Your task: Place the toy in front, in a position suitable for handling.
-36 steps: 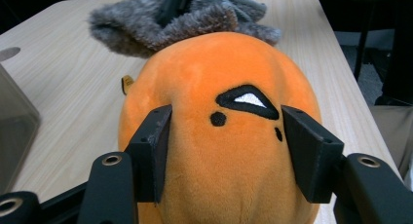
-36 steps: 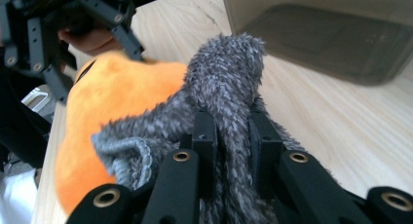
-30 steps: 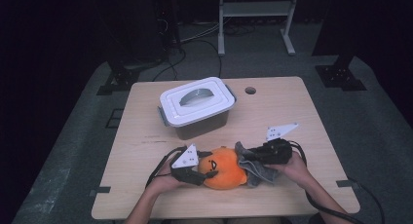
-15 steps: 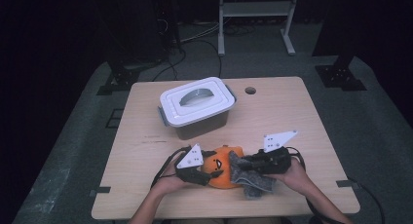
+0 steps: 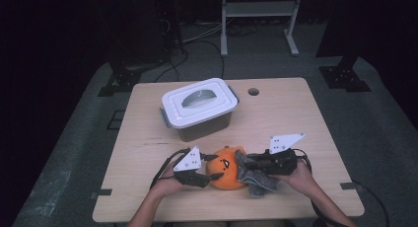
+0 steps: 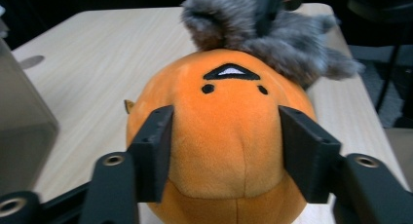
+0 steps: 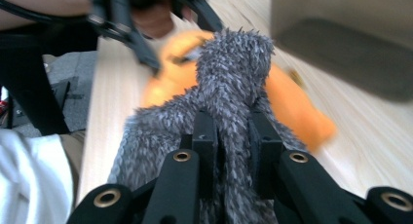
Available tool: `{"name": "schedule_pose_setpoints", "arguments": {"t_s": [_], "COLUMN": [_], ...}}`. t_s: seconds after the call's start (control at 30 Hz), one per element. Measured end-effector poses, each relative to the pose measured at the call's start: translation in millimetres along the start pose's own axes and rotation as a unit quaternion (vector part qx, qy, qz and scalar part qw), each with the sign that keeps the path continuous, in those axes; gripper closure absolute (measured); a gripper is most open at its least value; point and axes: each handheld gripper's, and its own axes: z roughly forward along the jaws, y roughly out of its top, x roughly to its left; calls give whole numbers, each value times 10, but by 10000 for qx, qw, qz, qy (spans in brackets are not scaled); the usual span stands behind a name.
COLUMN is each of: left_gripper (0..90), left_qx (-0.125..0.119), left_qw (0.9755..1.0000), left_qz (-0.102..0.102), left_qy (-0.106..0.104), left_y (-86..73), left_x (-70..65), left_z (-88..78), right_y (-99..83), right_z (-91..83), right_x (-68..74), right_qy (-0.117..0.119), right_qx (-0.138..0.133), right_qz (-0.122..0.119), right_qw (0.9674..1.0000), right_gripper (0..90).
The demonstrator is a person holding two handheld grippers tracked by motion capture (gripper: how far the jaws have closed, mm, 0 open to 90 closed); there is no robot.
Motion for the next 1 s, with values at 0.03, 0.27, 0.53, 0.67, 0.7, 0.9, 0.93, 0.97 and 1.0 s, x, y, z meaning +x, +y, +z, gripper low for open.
{"name": "schedule_pose_setpoints", "arguments": {"t_s": [0.03,0.27,0.53,0.67,0.7,0.9,0.93,0.97,1.0], "left_gripper": [436,443,433,433,433,414,412,411,410], "left_qx": [0,24,6,-2,-1,10,-2,-27,-27], "left_qw": [10000,9997,9994,9993,9993,9993,9993,9993,9993], "left_qz": [0,-255,-311,-343,-350,-352,-359,-367,-367], "left_qy": [0,66,137,151,144,157,136,119,119], "left_y": [0,9,-9,7,7,-38,-46,-44,-44], "left_x": [0,42,70,65,64,96,104,98,98], "left_z": [0,37,28,51,58,33,28,34,34], "right_y": [0,213,-21,12,12,104,61,37,37], "right_z": [0,173,2,11,11,174,122,99,99], "right_x": [0,194,139,190,190,238,215,206,206], "right_qy": [0,16,-142,-96,-96,8,-32,-65,-65], "right_qx": [0,147,284,210,210,314,365,397,397], "right_qz": [0,-627,-395,-416,-416,-681,-646,-619,-619], "right_qw": [10000,9979,9987,9989,9989,9972,9972,9973,9973], "right_gripper": [767,765,766,765,765,764,764,764,764]}}
